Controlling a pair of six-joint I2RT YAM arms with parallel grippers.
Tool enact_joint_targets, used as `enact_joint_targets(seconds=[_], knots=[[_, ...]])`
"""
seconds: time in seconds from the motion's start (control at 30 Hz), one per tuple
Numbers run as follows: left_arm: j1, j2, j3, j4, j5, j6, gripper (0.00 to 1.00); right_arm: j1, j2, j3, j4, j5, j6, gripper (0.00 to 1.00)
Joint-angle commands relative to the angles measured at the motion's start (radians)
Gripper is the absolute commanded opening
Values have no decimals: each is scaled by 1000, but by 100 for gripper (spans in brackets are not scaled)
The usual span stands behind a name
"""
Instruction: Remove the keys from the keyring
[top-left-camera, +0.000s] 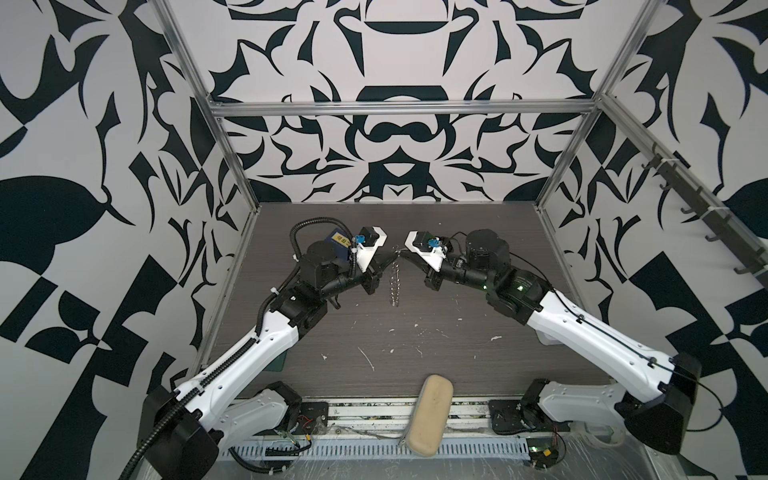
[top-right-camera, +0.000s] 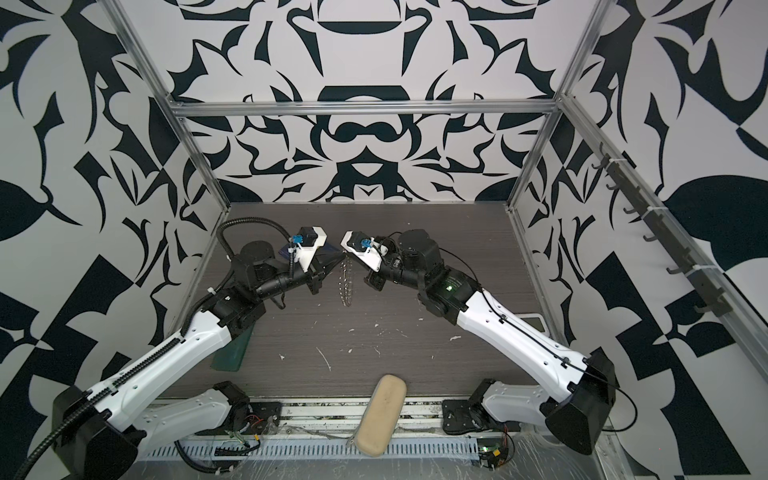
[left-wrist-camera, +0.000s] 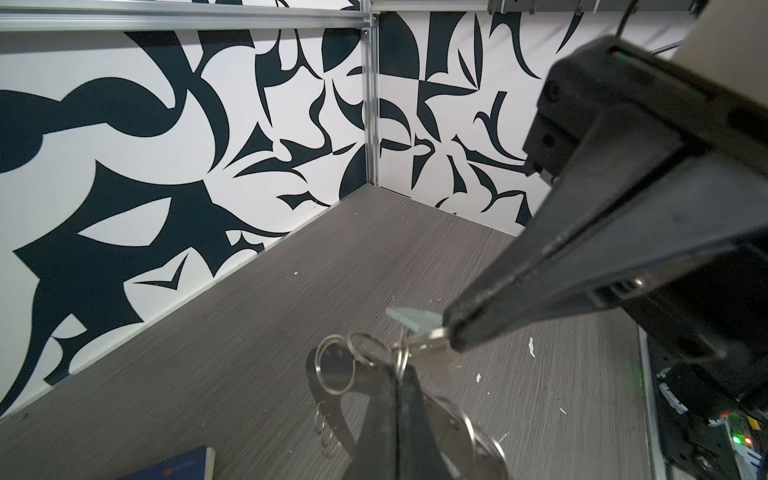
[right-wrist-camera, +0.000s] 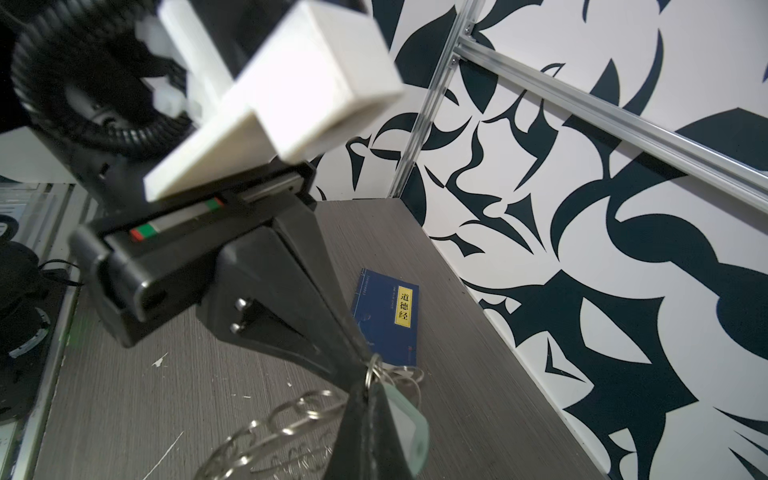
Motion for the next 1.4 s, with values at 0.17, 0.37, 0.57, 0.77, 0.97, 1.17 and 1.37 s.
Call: enact_joint_targets(seconds=[0.17,0.37,0.57,0.77,0.97,1.17,1.37], knots=[[-8,-17,29,62,-37,-2,0,44,-8,36,9,-106,-36,0],[-7,-56,-1,83,-43,9,0,31,-64,7,-44,-52,-80,0],[-7,-74,-31,118,-44,25,0,-10,-116,-19,-91,-31,-85,0],[-7,-79,-45,150,-32,28,0,-18,-121,-22,-105,-45,-85,0],[-7,-79,-44,140,-24,37,0,-20,-127,-39,-77,-89,-103,0],[-7,-71,-34,116,-21,43,0,-21,-134,-43,-54,-150,-148,0],[-7,-67,-27,96,5,54,0,-20,-124,-20,-73,-163,-194,0]])
